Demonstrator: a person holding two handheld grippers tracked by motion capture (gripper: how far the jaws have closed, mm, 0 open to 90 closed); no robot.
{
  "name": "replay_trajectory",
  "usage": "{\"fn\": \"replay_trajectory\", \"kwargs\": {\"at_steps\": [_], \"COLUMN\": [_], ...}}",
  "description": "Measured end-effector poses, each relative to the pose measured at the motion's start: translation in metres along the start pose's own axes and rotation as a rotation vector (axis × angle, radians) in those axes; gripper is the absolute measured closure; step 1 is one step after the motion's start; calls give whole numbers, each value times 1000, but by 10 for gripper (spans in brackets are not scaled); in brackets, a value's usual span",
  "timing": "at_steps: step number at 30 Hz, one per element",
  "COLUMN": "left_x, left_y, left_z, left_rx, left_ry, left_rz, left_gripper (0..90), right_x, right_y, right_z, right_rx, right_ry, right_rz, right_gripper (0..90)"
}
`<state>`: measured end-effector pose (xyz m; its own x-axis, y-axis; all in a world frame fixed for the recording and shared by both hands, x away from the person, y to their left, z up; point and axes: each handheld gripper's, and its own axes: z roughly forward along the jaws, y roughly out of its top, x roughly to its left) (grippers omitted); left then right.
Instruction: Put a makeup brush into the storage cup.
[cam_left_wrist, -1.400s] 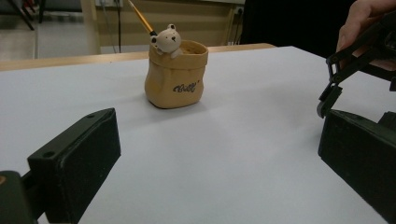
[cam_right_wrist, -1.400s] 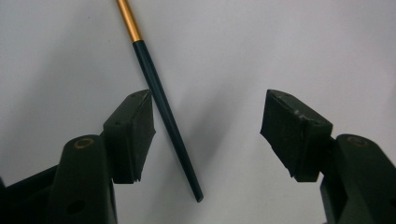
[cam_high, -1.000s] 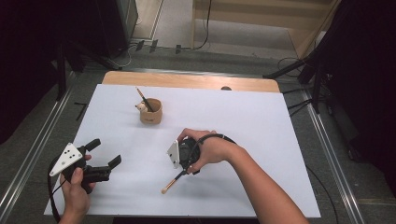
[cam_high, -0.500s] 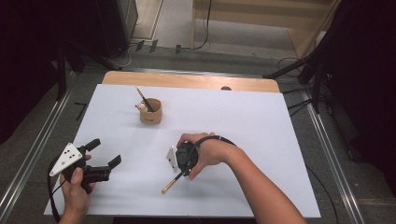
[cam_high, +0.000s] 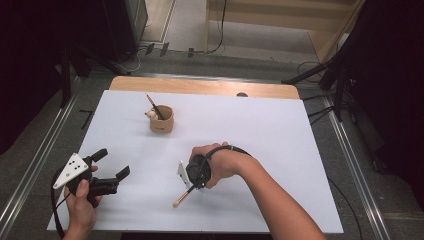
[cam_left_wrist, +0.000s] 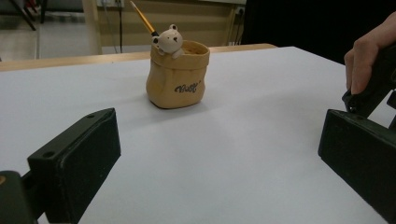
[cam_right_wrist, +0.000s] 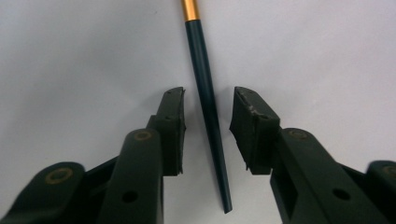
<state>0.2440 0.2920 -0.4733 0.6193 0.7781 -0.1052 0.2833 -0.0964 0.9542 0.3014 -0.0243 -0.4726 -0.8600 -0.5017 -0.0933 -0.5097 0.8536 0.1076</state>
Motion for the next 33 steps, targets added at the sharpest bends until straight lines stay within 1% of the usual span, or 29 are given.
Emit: {"fn": "replay_trajectory", "kwargs": {"at_steps": [2,3,7,12,15,16,18,19,20,21,23,26,31,32,33], "left_x": [0,0,-1,-1,-1,-1,-1,-2,-2,-2,-1,-1,-2,-2,-1], "left_y": [0,0,0,0,0,0,0,0,0,0,0,0,1,1,0], "left_z": [0,0,0,0,1,1,1,0,0,0,0,0,0,0,0], "left_rx": [-1,0,-5,-5,-4,-4,0,1,2,3,1,-4,1,0,-2], "left_ry": [0,0,-3,-3,-3,-3,-3,-2,-1,0,-1,-2,-2,-1,-3], "left_rz": [-2,-1,-2,-2,-1,0,3,4,5,6,6,1,4,4,4], "left_gripper": [0,0,0,0,0,0,0,0,0,0,0,0,0,0,0], "right_x": [-1,-1,-3,-5,-6,-7,-9,-11,-13,-13,-14,-13,-13,-13,-13], "right_y": [1,2,4,5,7,7,9,11,13,14,17,16,15,14,14], "right_z": [0,0,1,1,1,2,1,2,2,2,2,3,2,2,1], "right_rx": [6,11,28,36,46,45,64,75,91,96,114,107,98,94,94], "right_ry": [13,18,27,42,51,56,57,64,70,77,80,76,75,72,70], "right_rz": [-10,-4,-9,3,-3,-4,-3,-11,-15,-24,-33,-33,-38,-28,-33], "right_gripper": [689,694,697,705,720,734,804,850,852,852,853,853,854,854,854]}}
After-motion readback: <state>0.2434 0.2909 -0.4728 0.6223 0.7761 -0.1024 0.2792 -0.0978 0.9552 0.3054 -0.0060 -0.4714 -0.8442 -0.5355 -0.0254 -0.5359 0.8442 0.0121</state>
